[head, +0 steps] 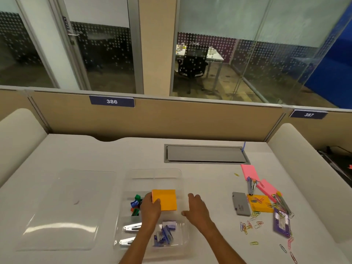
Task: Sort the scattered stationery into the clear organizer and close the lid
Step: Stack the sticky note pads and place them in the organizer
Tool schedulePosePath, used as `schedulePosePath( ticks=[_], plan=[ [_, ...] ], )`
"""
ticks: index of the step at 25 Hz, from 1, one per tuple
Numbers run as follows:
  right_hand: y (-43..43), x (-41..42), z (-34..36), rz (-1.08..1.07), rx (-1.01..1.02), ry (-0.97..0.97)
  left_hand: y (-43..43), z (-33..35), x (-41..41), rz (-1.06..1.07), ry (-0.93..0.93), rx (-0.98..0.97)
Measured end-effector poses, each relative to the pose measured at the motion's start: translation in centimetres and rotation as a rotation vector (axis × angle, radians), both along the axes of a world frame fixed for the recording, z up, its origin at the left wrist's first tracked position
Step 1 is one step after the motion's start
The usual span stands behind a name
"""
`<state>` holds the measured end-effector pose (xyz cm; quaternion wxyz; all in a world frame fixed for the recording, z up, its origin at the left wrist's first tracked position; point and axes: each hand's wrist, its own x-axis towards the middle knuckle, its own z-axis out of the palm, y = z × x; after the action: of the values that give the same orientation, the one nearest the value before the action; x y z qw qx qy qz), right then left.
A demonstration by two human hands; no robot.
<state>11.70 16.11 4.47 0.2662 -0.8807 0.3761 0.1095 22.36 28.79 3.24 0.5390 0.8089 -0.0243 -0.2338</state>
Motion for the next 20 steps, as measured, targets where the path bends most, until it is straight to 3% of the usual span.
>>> schedulePosePath(
  ticks=[6, 11, 16, 20],
  plan=[
    [0.4, -0.7, -1.2, -0.161, 0.219, -0.076, -1.3, -0.7, -0.2, -0.134, -0.007, 0.101],
    [0.3, -0.8, -1.7, -0.160, 0.191, -0.085, -1.6, -0.5, -0.4, -0.227, -0.009, 0.222],
    [0.3, -1.0, -2.2, -0.152, 0.159, -0.097, -1.5, 0.4, -1.6, -0.322, -0.134, 0.368],
    [0.3, -1.4, -2.5, -0.144, 0.142, -0.131, -1.2, 1.4, -2.6, -0.301, -0.285, 0.318]
  ],
)
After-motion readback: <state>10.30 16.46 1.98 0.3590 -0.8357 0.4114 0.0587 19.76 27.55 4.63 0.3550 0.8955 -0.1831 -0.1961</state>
